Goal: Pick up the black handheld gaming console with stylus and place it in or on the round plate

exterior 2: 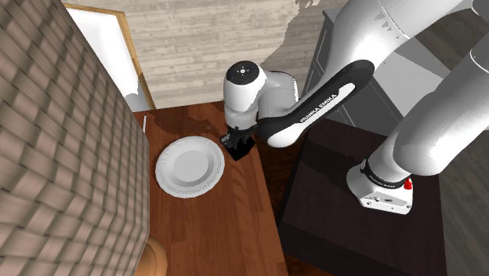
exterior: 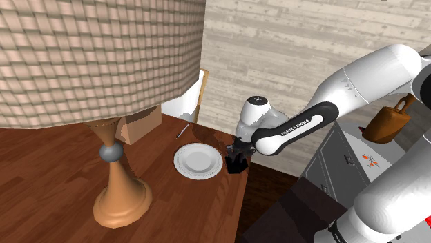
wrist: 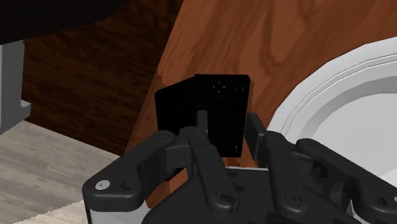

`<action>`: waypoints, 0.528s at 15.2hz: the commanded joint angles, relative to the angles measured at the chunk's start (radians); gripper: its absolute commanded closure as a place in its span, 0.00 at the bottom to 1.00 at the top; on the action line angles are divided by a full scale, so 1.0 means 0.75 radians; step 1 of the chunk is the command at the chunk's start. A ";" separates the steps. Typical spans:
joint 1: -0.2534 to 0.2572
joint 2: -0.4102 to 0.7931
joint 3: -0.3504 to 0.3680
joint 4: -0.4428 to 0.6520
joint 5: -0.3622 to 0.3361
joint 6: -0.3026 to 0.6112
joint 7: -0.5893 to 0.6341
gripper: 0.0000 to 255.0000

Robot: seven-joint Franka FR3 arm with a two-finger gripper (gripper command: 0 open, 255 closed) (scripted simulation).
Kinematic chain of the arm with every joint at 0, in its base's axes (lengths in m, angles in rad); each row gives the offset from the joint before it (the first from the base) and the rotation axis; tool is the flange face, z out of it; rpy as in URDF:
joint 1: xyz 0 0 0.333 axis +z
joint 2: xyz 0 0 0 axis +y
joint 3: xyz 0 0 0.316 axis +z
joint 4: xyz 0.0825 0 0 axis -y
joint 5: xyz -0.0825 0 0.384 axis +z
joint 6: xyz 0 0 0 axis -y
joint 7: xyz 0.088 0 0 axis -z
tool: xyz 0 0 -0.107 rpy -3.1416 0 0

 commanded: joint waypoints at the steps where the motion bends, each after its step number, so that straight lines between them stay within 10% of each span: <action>1: -0.026 -0.095 -0.013 -0.152 0.260 0.203 -0.250 0.00; 2: 0.058 -0.155 -0.099 -0.275 0.672 0.374 -0.629 0.00; 4: 0.779 -0.179 -0.791 -0.337 1.916 0.516 -1.817 0.00; 5: 0.757 -0.187 -0.857 -0.326 2.432 0.412 -2.388 0.00; 6: 0.890 -0.197 -1.130 -0.353 2.696 0.265 -2.764 0.00; 8: 0.762 -0.163 -1.006 -0.340 2.743 0.231 -2.805 0.00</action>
